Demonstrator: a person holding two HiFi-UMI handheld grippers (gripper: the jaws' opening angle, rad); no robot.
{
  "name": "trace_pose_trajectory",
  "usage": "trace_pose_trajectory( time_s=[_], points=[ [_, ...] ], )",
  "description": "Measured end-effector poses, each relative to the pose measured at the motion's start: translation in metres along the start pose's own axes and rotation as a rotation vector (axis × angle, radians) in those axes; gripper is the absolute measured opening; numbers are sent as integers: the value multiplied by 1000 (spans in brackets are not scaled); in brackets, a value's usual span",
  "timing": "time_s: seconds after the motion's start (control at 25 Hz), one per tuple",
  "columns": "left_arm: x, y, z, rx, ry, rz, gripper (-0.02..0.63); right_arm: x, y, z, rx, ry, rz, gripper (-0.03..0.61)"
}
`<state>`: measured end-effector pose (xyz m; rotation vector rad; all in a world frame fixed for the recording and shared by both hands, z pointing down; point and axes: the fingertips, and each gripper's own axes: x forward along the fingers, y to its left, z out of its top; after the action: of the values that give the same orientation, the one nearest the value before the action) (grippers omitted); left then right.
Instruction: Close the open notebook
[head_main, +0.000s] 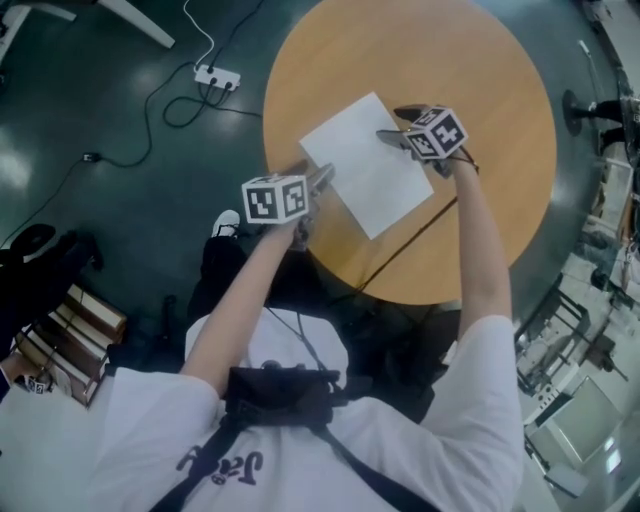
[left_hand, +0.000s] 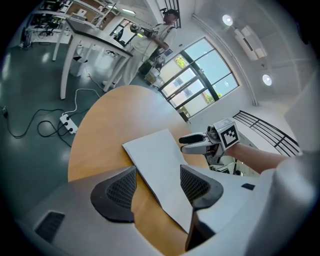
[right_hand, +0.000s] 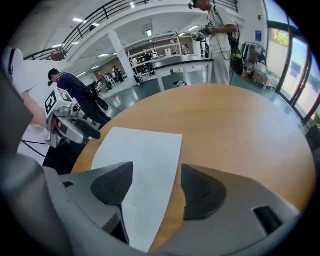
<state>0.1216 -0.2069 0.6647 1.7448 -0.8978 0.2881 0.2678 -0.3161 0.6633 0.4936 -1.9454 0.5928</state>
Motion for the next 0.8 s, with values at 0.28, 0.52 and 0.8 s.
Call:
trace_pose_trajectory(
  time_s=[0.28, 0.52, 0.8],
  points=[
    [6, 9, -7, -80, 12, 18, 275, 9, -7, -7, 48, 27, 16, 301],
    [12, 12, -10, -110, 13, 15, 275, 13, -7, -6, 40, 39, 4, 261],
    [22, 5, -3, -122, -5, 11, 265, 13, -15, -5, 16, 46, -58, 192]
  ],
)
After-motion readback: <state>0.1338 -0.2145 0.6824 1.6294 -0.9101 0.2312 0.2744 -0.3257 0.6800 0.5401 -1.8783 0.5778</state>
